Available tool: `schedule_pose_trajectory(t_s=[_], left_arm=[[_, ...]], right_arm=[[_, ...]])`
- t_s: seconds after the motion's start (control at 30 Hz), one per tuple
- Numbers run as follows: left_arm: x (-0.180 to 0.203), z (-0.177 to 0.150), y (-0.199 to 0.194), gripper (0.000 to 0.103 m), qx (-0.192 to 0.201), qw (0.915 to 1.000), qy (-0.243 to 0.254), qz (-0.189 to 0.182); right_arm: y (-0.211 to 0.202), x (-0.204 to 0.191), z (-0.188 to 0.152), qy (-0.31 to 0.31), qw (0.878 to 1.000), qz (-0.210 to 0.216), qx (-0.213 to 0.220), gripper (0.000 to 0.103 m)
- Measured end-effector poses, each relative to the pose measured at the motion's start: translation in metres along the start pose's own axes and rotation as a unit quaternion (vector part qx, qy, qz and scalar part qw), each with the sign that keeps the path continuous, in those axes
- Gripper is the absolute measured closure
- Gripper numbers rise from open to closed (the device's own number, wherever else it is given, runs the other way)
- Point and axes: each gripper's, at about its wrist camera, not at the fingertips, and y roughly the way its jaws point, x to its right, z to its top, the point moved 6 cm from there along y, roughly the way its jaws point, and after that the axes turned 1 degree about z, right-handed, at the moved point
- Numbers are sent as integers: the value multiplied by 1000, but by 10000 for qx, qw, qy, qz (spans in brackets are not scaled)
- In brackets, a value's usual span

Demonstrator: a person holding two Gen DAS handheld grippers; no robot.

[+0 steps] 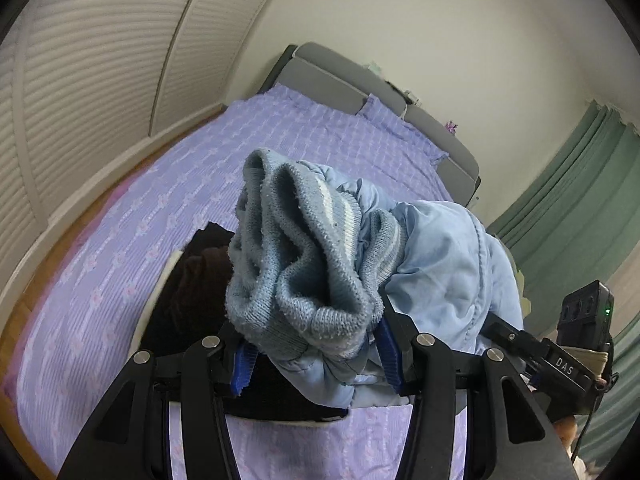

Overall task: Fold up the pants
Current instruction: 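Carry the folded pants with both grippers onto the dark clothes stack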

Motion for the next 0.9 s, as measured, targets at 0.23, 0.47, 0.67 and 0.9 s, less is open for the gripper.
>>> schedule_pose_trajectory(t_s=[0.23,0.47,0.67,0.9], left_arm=[[-50,5,61,52,-620,9976,-225,207],[-88,-10,108,47,-1035,9929,-532,252],[-94,-16,109,17,-1047,9915,-202,746],[-89,-2,81,7,-781,9832,232,1633]], right_arm=[[72,21,-3,293,9982,-196,-488,52],[111,38,-12,128,9941,-746,-780,50],[107,49,-21,-52,9881,-1353,-727,23],[74,36,-8,-327,9808,-1845,-535,13]])
